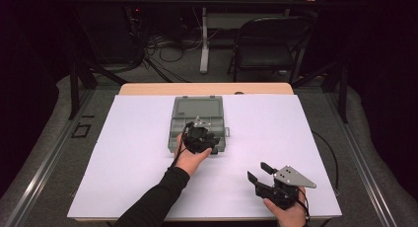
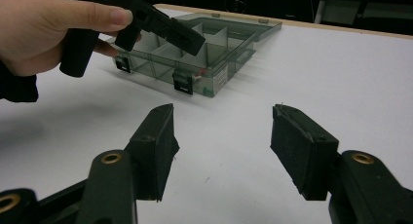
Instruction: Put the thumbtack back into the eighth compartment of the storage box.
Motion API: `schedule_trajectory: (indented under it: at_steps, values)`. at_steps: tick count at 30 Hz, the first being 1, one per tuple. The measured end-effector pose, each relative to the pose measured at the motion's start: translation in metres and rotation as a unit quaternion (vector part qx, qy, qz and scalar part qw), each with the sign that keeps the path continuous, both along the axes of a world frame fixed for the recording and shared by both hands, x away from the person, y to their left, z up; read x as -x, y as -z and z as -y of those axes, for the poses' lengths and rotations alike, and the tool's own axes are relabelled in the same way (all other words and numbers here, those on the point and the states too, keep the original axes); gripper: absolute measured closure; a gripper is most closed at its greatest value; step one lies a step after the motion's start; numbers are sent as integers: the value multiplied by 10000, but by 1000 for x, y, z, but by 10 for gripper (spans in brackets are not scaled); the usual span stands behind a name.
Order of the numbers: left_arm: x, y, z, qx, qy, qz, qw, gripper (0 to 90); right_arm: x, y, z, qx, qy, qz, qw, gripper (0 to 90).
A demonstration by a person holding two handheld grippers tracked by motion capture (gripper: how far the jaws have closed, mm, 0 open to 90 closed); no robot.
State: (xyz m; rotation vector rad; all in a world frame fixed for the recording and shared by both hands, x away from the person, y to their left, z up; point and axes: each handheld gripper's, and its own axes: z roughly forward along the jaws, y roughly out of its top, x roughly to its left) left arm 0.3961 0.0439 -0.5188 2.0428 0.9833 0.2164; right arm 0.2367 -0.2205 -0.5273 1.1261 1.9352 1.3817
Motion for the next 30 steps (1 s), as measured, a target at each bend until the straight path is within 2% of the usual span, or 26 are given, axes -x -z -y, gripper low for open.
schedule_trajectory:
  at_steps: [4, 6, 11, 20, 30]
  values:
    - [5, -6, -3, 14, 50, 95, 9999, 529, 0, 0, 0, -5, 11, -13, 10000, 411]
    - [8, -10, -6, 27, 44, 218, 9997, 473, 0, 0, 1, -12, 20, -12, 10000, 411]
    - [17, -19, -16, 140, 53, 427, 9990, 385, 0, 0, 0, 8, 11, 4, 10000, 411]
    - [39, -30, -46, 248, 98, 680, 9973, 350, 0, 0, 0, 17, 22, 2, 10000, 411]
    - [62, -35, -94, 232, -125, 865, 9959, 327, 0, 1, -1, 39, 25, -3, 10000, 411]
